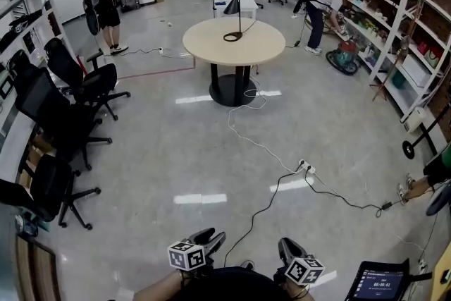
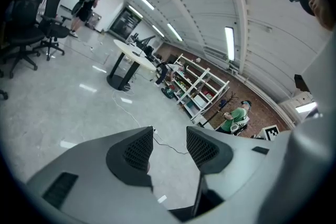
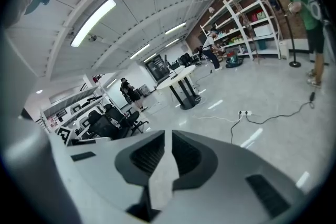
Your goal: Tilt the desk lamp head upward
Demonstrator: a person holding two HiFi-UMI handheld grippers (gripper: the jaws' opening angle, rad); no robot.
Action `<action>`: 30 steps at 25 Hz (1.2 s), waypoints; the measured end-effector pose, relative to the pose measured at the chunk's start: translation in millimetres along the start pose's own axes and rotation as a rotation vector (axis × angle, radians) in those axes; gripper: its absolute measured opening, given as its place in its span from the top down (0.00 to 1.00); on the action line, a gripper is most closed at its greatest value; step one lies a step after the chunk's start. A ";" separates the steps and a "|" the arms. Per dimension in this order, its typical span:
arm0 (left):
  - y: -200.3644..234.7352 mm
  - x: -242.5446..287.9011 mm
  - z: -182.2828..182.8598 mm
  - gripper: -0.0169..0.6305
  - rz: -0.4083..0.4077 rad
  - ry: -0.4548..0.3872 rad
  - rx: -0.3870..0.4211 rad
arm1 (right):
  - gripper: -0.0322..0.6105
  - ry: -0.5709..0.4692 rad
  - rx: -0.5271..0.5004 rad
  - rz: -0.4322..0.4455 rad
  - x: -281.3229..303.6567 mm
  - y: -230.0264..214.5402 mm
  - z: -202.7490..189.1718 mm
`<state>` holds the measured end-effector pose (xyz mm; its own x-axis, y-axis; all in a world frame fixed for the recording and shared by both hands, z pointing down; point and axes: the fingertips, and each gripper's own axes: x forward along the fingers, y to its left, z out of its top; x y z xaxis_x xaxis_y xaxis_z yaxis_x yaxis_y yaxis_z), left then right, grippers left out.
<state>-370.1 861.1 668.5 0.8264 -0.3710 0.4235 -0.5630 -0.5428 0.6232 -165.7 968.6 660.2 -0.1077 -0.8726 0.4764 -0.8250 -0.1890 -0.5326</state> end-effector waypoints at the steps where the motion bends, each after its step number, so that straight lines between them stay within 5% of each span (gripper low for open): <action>1: -3.7 2.8 -1.6 0.65 0.001 0.000 0.000 | 0.88 0.006 0.000 0.004 0.0 -3.1 1.2; 17: -12.7 -2.0 -13.5 0.65 0.157 -0.074 -0.077 | 0.88 0.143 0.012 0.111 20.0 -32.4 -4.5; 23: -11.5 30.0 5.8 0.65 0.124 -0.046 -0.020 | 0.88 0.174 0.037 0.060 38.3 -50.9 3.9; 30: 15.8 88.1 63.7 0.65 0.036 -0.029 -0.059 | 0.88 0.128 0.014 -0.019 79.1 -55.6 55.1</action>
<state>-306.3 771.9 673.8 0.8049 -0.4116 0.4274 -0.5904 -0.4834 0.6463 -97.8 885.2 689.0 -0.1633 -0.8043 0.5714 -0.8197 -0.2118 -0.5323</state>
